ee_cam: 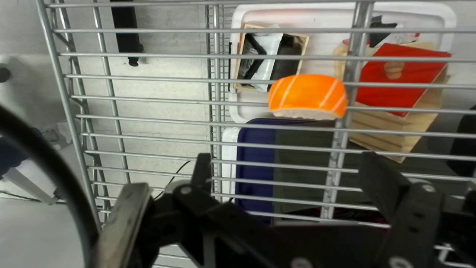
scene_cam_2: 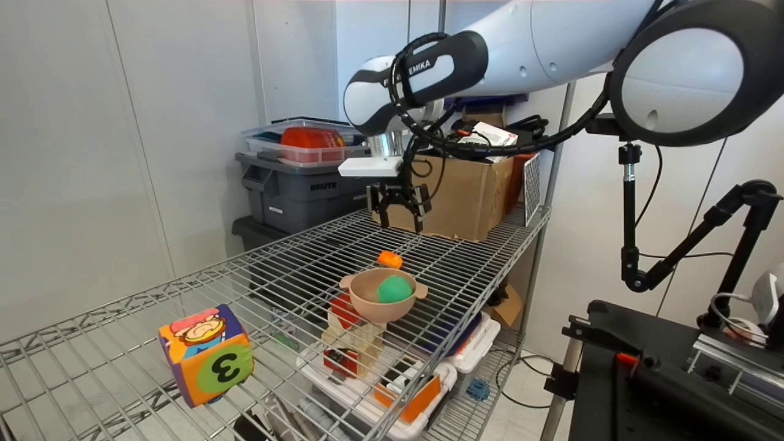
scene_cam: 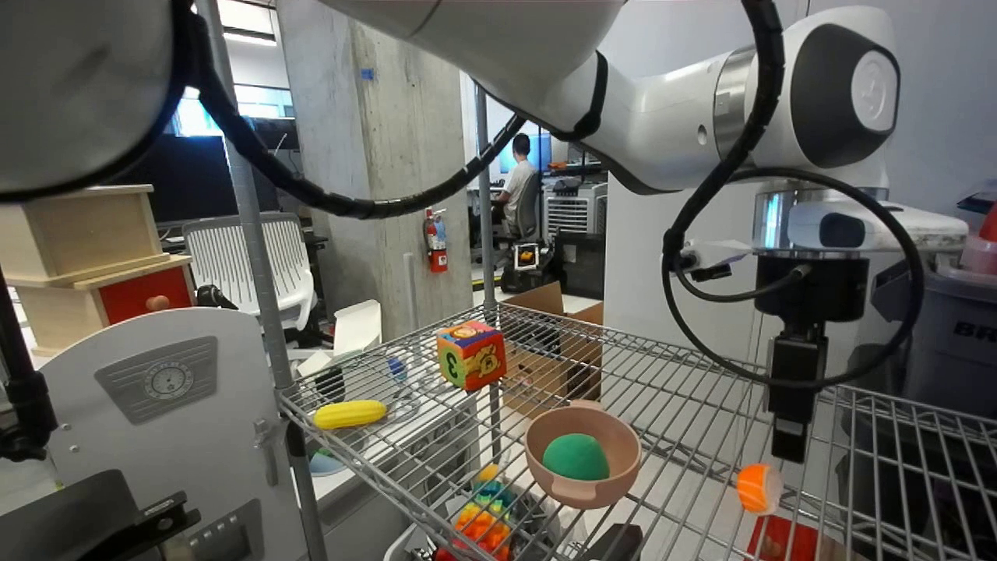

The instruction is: Move the toy sushi to the right

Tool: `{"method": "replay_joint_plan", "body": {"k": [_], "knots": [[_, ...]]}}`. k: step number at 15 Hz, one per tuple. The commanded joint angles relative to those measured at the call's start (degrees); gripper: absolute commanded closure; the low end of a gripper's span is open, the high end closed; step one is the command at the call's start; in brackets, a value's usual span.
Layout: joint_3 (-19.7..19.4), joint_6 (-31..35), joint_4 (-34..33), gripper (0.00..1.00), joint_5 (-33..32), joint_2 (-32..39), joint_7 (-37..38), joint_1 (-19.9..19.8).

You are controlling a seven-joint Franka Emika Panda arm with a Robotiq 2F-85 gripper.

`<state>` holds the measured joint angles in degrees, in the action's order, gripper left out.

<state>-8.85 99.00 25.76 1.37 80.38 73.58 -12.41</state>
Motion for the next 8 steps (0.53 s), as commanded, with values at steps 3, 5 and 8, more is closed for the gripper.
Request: {"method": "replay_joint_plan", "body": {"k": [3, 5, 8], "knots": [[3.78, -7.09, 1.16, 0.0, 0.79, -7.92, -5.85, 2.61], [2.97, -4.28, 0.84, 0.0, 0.14, -6.22, -4.06, 2.46], [3.13, -5.74, 1.1, 0.0, 0.13, -7.82, -4.44, 3.35]]}}
